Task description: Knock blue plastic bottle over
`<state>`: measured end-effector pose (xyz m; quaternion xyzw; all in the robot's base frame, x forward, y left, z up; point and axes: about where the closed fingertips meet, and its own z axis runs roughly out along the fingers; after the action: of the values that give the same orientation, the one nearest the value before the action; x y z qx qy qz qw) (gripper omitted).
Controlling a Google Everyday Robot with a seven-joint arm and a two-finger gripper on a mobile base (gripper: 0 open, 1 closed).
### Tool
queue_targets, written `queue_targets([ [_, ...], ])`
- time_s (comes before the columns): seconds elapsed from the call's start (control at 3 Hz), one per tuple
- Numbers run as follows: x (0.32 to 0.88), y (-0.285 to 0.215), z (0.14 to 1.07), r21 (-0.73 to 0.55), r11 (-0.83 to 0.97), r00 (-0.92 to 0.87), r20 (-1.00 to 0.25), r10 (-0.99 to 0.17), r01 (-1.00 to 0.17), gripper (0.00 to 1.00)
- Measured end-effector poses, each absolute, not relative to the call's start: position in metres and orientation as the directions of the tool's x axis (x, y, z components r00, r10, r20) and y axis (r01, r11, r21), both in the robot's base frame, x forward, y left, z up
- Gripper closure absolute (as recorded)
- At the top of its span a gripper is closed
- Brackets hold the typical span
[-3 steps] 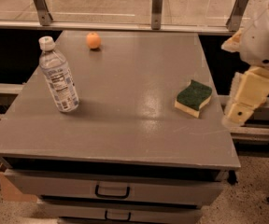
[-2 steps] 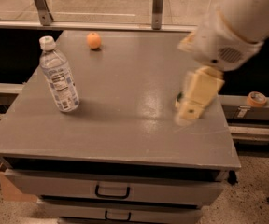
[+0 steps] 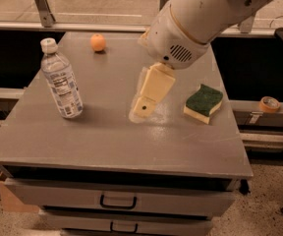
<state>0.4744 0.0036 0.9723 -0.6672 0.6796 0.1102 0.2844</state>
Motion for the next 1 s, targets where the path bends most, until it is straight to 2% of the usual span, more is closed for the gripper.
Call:
queue_targets([
  [0.33, 0.480, 0.016, 0.967, -0.229, 0.120, 0.042, -0.595, -0.803, -0.966, 0.00],
  [0.67, 0.497, 0.057, 0.952, -0.217, 0.135, 0.063, -0.713, -0.698, -0.967, 0.00],
  [1.0, 0.517, 0.124, 0.939, -0.174, 0.076, 0.104, -0.828, -0.552, -0.982, 0.00],
])
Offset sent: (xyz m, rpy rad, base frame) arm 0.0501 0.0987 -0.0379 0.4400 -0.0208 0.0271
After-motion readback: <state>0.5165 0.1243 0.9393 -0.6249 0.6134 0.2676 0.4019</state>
